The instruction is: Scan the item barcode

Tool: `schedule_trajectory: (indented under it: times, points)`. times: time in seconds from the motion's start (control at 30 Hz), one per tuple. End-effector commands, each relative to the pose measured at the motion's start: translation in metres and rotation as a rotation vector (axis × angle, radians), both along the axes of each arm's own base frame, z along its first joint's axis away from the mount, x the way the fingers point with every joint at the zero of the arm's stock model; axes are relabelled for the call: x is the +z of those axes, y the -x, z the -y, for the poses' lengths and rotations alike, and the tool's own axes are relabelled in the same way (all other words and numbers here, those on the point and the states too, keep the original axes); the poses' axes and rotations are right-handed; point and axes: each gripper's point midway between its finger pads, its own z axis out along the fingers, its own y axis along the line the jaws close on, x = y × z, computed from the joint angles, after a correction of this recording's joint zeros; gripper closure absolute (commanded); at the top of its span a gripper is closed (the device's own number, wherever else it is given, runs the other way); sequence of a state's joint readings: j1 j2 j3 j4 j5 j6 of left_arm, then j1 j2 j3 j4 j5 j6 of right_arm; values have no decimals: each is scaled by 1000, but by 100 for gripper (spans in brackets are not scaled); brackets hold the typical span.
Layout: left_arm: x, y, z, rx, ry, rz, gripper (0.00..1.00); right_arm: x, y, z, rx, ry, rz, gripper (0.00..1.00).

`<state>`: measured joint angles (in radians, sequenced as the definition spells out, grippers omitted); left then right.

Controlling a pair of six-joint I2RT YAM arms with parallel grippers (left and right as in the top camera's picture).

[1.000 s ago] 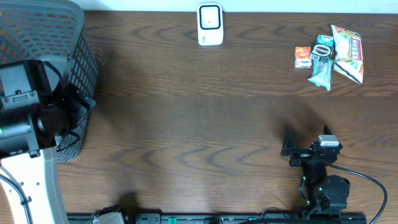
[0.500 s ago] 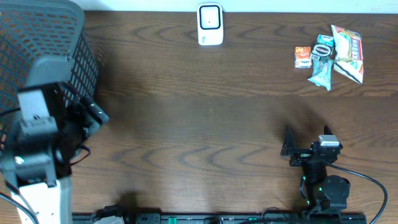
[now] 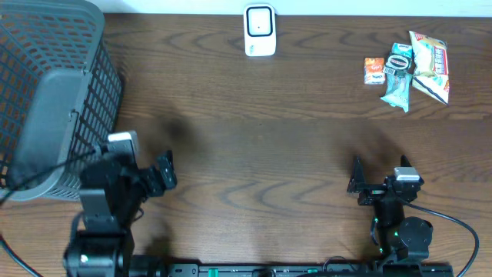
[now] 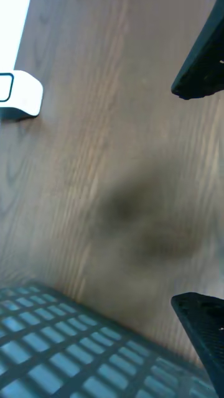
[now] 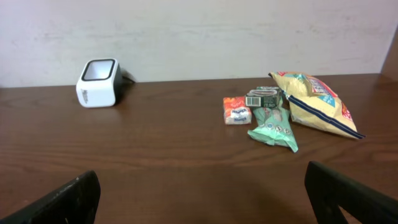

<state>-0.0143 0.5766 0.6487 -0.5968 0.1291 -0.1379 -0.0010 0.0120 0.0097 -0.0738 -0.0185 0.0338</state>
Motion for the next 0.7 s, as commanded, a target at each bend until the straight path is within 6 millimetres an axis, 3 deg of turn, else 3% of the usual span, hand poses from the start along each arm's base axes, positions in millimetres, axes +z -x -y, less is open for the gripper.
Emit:
schedule_trajectory:
  times: [0.0,0.1,0.27,0.67]
  points:
    - [-23,15,2,-33,-27,35,2,-1,0,3,-14,-10,1,1]
    - [-29,27,2,-32,-28,109,2,-1,0,3,-14,-10,1,1]
    - [-19,37,2,-31,-28,235,3,-1,0,3,-14,-10,1,1]
    - [-19,38,2,-30,-27,305,2,-1,0,3,-14,-10,1,1]
